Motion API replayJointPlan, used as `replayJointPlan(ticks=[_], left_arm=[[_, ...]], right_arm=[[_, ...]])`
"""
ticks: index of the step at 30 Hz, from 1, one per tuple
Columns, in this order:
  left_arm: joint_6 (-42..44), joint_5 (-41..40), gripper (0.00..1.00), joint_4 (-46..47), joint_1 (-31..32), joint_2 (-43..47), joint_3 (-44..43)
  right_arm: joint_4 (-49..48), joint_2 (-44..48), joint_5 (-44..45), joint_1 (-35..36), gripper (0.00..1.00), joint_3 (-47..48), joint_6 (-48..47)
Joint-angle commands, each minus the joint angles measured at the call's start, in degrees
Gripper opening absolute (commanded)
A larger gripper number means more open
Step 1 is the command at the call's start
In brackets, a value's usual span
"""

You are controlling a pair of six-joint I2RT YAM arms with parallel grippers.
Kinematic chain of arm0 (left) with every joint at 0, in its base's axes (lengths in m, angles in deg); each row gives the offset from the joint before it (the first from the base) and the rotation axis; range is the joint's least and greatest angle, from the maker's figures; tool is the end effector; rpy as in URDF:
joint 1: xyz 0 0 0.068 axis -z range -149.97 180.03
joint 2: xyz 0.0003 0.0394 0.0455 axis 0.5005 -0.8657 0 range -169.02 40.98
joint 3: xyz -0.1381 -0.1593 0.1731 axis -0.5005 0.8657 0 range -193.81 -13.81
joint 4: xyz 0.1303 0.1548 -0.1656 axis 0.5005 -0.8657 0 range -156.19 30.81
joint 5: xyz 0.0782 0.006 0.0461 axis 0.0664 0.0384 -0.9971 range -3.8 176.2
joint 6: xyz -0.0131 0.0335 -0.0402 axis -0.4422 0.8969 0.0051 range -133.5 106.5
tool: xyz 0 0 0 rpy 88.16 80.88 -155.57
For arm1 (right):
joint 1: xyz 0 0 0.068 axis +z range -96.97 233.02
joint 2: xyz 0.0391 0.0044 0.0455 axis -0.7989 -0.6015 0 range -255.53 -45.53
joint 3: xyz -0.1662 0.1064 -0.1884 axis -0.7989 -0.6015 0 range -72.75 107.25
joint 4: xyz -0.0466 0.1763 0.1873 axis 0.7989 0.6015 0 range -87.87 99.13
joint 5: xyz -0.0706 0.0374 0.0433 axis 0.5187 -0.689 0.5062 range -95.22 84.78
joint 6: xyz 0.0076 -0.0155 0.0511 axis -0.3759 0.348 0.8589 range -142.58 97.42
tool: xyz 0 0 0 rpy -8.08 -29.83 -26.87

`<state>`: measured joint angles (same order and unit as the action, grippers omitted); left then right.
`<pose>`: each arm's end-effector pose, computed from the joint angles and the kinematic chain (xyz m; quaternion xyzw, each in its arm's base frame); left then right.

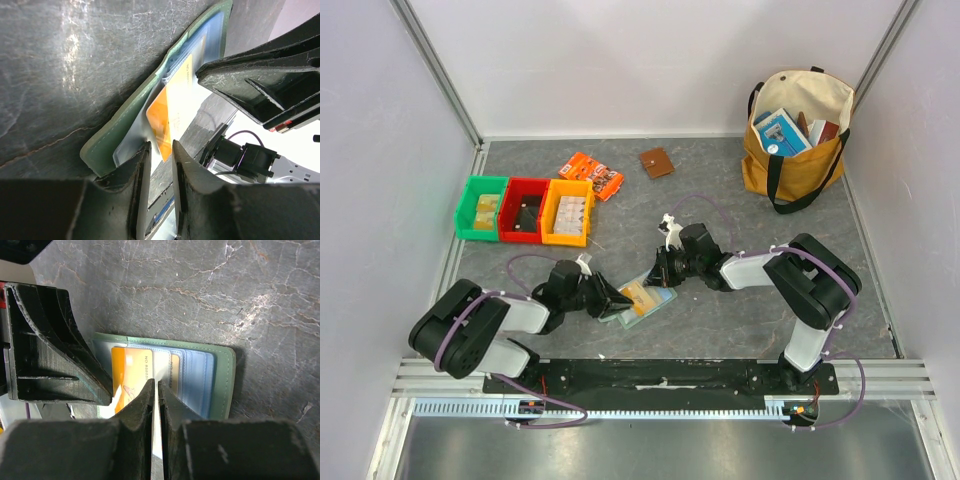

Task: Take the credit cards out of the card holder
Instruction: Remove the credit card from the card holder.

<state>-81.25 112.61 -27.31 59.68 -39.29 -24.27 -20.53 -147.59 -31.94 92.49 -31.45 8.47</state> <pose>0.1659 -0.1126 0.0993 -0.1907 0.8596 -0.4565 0.1278 0.2449 0.2224 0.1220 -0.1651 0.8651 0.4154 0.2277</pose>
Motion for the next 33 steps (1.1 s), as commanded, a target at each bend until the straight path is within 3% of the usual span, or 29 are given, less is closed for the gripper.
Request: replayJointPlan(ticks=[1, 7, 9, 11, 19, 25, 33], left_arm=[[-0.46, -4.09, 0.31, 0.28, 0.06, -2.25, -0.53], [-0.89, -3.48, 0.3, 3.97, -0.03, -5.6, -0.79], [-1.42, -3.21, 0.25, 5.12, -0.03, -5.78, -0.18], [-1.69, -3.39, 0.14, 5.39, 0.14, -4.82, 0.79], [-1.34, -5.41, 0.04, -0.67, -0.12, 3.53, 4.04], [-0.46, -6.63, 0.02, -10.15, -0.29, 13.45, 4.83], [4.64, -16.3, 0.02, -37.57, -1.26, 41.13, 0.18]], right_arm=[[6.22, -2.53, 4.92, -0.53, 0.13, -1.48, -2.04], [6.39, -2.27, 4.75, -0.53, 0.13, -1.66, -2.13], [6.4, -2.18, 4.92, -0.61, 0.13, -1.66, -2.22], [6.4, -2.18, 5.1, -0.62, 0.13, -1.75, -2.22], [6.75, -3.32, 5.54, -1.23, 0.12, -1.66, -1.52], [7.19, -3.14, 6.15, -2.02, 0.12, -1.83, -1.25], [7.54, -0.16, 7.29, -2.99, 0.12, -1.66, -1.08]])
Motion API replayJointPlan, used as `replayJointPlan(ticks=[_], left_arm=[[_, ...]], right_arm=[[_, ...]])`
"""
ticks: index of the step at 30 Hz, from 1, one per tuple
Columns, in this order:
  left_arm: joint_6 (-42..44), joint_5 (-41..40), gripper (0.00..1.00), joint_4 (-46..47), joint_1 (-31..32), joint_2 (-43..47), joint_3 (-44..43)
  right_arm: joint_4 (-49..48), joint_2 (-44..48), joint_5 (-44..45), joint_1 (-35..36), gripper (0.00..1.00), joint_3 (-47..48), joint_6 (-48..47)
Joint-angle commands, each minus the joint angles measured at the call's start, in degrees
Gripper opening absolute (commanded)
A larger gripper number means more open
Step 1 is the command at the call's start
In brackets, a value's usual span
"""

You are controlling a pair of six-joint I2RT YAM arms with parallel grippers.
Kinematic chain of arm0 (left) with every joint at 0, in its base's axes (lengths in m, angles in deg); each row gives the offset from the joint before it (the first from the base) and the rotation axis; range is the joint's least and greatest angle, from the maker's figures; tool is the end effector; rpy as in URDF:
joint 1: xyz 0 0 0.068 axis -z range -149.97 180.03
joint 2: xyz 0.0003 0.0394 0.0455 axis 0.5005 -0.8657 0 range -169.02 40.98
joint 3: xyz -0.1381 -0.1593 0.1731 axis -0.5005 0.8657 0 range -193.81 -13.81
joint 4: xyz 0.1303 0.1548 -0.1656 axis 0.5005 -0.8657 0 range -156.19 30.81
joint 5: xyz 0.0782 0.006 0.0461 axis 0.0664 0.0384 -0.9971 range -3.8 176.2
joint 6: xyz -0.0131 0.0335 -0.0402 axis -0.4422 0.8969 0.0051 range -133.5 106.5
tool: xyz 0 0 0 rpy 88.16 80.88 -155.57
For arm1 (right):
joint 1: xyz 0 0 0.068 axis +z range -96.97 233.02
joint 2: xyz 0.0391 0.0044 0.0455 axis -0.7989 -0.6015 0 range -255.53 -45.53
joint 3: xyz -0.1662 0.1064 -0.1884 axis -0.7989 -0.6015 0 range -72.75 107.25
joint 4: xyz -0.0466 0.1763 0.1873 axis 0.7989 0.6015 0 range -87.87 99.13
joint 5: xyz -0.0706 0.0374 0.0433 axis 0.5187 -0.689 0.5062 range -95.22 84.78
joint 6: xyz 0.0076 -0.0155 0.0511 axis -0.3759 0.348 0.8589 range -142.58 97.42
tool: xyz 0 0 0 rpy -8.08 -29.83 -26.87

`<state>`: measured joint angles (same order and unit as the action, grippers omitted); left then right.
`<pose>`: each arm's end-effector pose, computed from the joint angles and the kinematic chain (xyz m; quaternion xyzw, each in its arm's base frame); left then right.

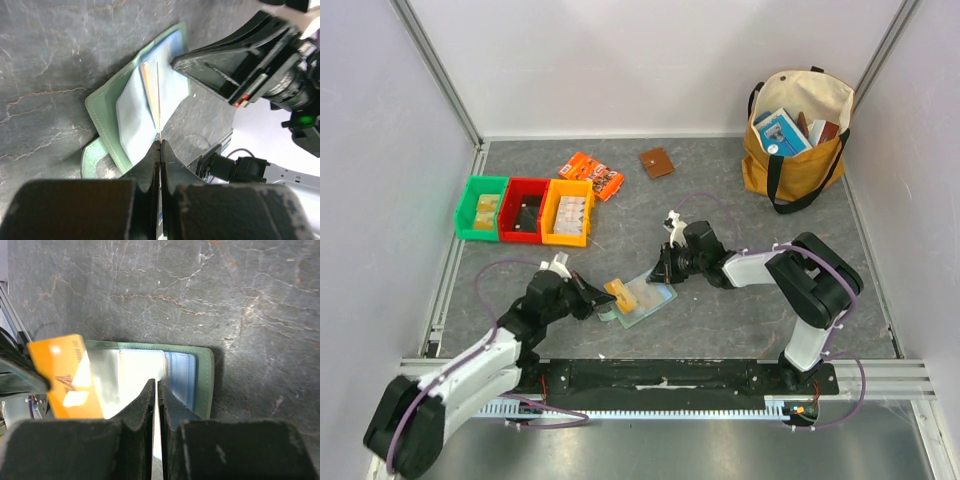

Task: Take the credit cards out of the card holder
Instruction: Remove the credit card from the card holder, then place the credit card in the storage box.

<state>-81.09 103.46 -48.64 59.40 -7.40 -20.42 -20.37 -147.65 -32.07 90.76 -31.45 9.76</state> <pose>0.1341 -0.0875 0.1364 -0.2124 0.8381 -0.4499 0.2238 0.2513 0.2148 0.1214 -0.1423 0.8697 0.4145 0.2271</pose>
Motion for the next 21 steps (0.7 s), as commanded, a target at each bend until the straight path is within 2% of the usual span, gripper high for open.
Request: replayJointPlan(ticks=[1, 4, 7, 11, 14, 19, 21], left_arm=[[4.66, -7.76, 0.02, -17.65, -1.41, 11.53, -4.11], [5.45, -8.03, 0.02, -19.25, -3.17, 15.06, -6.04], [7.2, -7.94, 0.02, -19.33, -5.62, 14.11, -9.63], [10.81, -5.58, 0.02, -18.81, -10.72, 8.23, -17.1], [12.57, -0.84, 0.02, -17.41, -18.35, 3.48, -21.68], [13.89, 6.9, 0.02, -14.95, -34.96, -1.09, -26.69], [13.63, 8.92, 0.02, -13.54, -41.99, -2.59, -27.58]], right_arm=[[7.47, 0.43, 7.6, -1.44, 0.12, -1.49, -2.37], [7.82, 2.36, 7.6, -1.7, 0.14, -0.78, -2.28], [7.21, 6.22, 7.16, -1.7, 0.17, -0.69, -2.63], [9.49, 14.56, 8.21, -1.7, 0.32, 0.1, -4.47], [12.65, 21.07, 11.28, -1.7, 0.46, 0.27, -6.31], [17.31, 30.13, 16.29, -1.79, 0.75, -1.04, -8.34], [18.1, 33.38, 17.7, -1.79, 0.82, -2.62, -8.69]])
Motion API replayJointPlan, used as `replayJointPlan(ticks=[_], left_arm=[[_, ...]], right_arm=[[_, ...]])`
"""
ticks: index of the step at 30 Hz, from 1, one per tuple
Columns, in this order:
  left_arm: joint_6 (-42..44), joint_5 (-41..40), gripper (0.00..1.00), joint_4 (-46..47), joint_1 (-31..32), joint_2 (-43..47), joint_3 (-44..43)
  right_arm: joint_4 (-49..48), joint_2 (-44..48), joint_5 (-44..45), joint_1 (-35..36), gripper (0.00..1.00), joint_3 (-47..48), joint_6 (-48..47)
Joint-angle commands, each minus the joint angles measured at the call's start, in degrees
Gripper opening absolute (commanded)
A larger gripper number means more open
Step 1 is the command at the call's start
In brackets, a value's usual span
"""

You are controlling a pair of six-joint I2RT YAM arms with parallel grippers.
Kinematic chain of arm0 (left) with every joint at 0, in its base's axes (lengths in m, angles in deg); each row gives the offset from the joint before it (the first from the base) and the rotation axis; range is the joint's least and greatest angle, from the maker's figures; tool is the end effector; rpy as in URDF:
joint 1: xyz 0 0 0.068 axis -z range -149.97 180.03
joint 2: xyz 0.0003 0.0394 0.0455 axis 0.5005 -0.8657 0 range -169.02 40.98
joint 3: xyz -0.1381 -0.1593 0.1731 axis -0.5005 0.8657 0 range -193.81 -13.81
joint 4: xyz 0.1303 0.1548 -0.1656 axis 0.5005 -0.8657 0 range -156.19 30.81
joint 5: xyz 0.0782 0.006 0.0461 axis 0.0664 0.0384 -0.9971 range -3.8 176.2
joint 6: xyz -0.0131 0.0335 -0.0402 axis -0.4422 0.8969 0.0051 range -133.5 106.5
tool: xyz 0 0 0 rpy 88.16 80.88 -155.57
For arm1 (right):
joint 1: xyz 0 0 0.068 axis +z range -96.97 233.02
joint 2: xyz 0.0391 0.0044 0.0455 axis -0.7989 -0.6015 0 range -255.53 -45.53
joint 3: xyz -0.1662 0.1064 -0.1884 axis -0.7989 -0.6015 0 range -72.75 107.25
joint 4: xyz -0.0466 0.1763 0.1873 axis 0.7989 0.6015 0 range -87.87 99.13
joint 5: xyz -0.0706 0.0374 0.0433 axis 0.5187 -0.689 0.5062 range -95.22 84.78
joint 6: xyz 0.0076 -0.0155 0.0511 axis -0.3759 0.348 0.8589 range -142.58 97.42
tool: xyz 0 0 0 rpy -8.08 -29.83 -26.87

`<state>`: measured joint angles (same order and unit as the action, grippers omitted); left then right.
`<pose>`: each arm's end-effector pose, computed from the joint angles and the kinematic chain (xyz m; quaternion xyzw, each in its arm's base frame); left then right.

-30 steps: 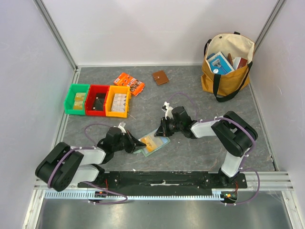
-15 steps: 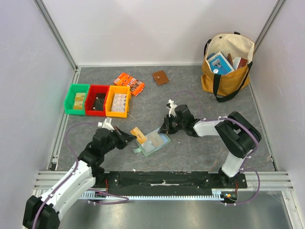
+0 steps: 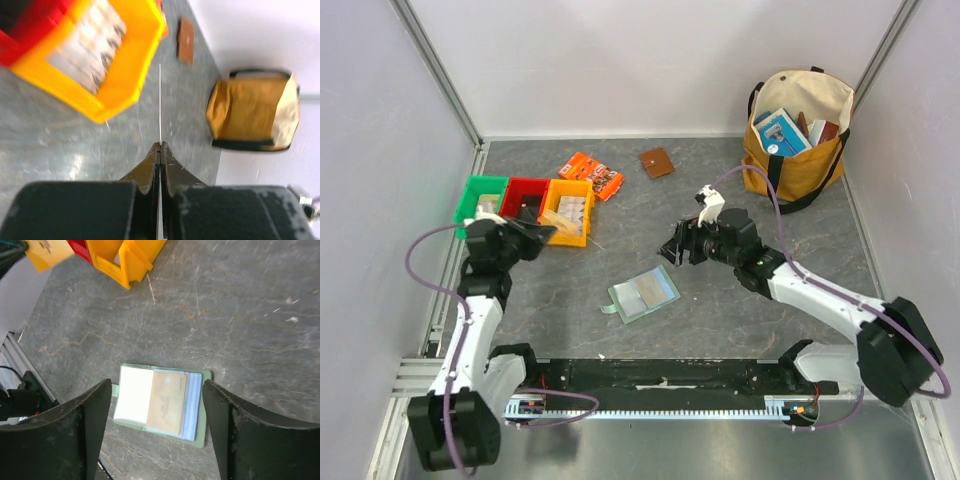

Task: Take the credit cards out of the card holder
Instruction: Place the credit card in the storage box.

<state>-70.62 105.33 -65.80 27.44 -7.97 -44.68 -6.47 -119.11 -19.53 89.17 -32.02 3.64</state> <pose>0.1964 -0.0027 0.2486 -0.3355 0.7647 -0.3681 0.4089 0.2230 0.1738 0.2397 -0.1395 0.8244 0.3684 0.4066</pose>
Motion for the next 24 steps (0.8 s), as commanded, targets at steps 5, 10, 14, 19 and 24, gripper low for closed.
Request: replayJointPlan(ticks=[5, 10, 14, 19, 24], left_arm=[[4.9, 6.63, 0.02, 8.54, -21.91, -5.45, -5.59], [6.05, 6.53, 0.02, 13.46, -29.48, -11.86, -9.55], [6.85, 2.93, 0.02, 14.78, -31.77, -18.18, -12.8], [7.37, -0.76, 0.02, 17.16, -31.95, -28.2, -16.93], [8.08, -1.2, 0.02, 17.95, -32.04, -38.74, -23.26]], right_arm=[[4.82, 10.12, 6.39, -0.19, 0.88, -4.87, -3.19], [5.0, 12.76, 7.1, -0.19, 0.92, -6.28, -4.51], [4.82, 13.55, 7.54, -0.19, 0.96, -6.37, -5.03], [5.26, 14.26, 8.68, -0.11, 0.97, -6.98, -5.56], [5.7, 13.82, 7.98, -0.11, 0.98, -6.98, -6.7]])
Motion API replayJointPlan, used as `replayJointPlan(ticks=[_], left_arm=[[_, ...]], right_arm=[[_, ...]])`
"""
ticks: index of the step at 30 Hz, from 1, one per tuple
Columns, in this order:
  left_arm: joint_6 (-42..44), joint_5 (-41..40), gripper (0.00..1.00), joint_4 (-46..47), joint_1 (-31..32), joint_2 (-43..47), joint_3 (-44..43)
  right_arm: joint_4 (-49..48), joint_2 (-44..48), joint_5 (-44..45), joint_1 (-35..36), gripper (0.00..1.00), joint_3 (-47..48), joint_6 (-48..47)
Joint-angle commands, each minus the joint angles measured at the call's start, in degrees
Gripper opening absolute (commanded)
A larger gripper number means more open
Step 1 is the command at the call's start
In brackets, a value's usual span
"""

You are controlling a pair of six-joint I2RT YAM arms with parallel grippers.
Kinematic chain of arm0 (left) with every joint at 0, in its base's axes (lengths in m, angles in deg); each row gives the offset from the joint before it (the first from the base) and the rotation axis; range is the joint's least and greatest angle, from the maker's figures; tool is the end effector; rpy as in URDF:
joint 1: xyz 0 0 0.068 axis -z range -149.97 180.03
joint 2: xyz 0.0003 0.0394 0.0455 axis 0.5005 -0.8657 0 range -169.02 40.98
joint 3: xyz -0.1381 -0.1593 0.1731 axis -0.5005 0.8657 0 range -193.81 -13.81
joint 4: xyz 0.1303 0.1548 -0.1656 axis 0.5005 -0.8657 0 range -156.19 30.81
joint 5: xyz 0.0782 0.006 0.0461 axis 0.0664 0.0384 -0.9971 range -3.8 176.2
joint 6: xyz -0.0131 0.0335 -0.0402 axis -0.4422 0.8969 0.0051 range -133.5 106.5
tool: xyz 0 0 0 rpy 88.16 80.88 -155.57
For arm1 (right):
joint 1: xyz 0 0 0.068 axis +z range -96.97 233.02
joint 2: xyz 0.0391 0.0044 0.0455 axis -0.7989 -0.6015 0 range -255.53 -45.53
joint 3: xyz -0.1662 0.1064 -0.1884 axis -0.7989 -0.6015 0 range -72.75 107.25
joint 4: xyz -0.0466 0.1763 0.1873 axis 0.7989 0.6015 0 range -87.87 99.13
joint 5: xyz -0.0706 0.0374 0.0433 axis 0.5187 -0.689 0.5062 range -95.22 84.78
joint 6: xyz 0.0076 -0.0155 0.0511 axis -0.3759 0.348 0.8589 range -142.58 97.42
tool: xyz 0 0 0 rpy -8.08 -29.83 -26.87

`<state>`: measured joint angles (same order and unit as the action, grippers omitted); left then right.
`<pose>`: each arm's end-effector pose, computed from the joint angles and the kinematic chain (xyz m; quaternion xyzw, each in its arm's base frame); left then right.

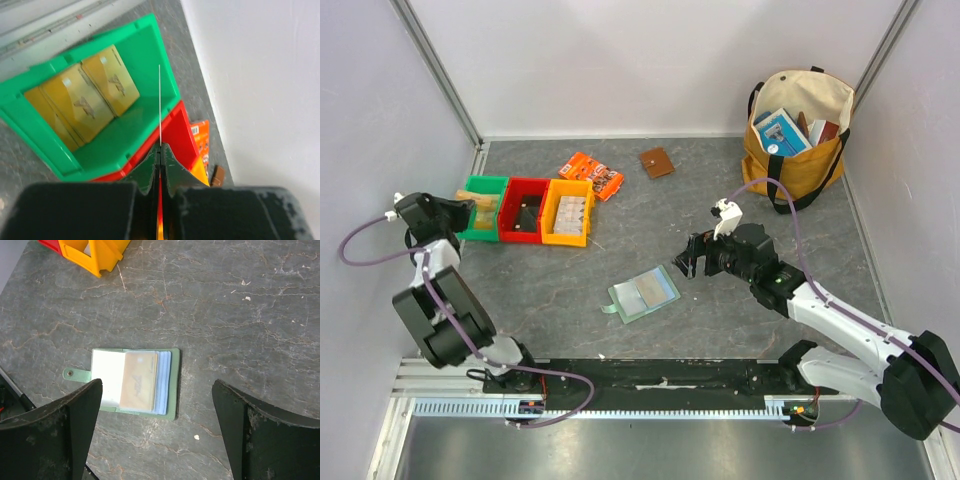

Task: Take the credit cards out of the card holder
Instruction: Place the credit card in the storage box.

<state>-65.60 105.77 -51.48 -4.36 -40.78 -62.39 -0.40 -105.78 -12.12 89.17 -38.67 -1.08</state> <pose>0.2685 0.1694 0.2446 -0.5048 0.6692 -0.2229 0.4977 0.1876 0.1423 0.2447 -0.1392 0.8244 0.3075 0.4543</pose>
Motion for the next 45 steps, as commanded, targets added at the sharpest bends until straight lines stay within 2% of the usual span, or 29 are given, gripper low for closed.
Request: replayJointPlan(ticks=[1, 5, 9, 17, 26, 34, 39, 43, 45], left_arm=[[3.14, -1.99, 0.02, 3.63, -0.15, -7.52, -6.69], [2.53, -2.88, 0.02, 3.89, -0.33, -14.73, -10.74], [-0.28, 0.89, 0.02, 5.47, -0.06, -20.8, -12.86], [-1.25, -0.76, 0.02, 7.24, 3.71, -23.71, -12.33], [-6.08, -4.19, 0.02, 7.95, 6.18, -25.29, -11.36], [-1.88, -8.58, 0.41, -0.66, 6.18, -21.0, -12.06], [3.31, -11.31, 0.57, -7.34, 6.35, -14.59, -11.81], [7.7, -11.75, 0.6, -14.54, 9.07, -6.69, -10.93], [9.9, -11.92, 0.6, -17.88, 12.49, -2.03, -10.05]], right_arm=[[-0.29, 0.22, 0.39, -0.19, 0.98, -0.07, -2.16], [-0.46, -0.66, -0.05, -0.11, 0.97, 0.02, -2.69], [-0.55, -1.8, 0.13, -0.11, 0.97, 0.19, -3.13], [-0.99, -3.38, -0.31, -0.11, 0.97, 0.1, -3.22], [-1.08, -3.91, -0.57, -0.19, 0.97, 0.1, -3.39], [-0.9, -3.12, -0.75, -0.11, 0.98, 0.1, -3.3], [0.15, -2.42, -0.66, -0.11, 0.97, 0.45, -3.3], [0.68, -2.5, -1.19, -0.19, 0.96, 0.72, -3.04], [1.46, -3.12, -1.98, -0.11, 0.96, 1.24, -2.78]])
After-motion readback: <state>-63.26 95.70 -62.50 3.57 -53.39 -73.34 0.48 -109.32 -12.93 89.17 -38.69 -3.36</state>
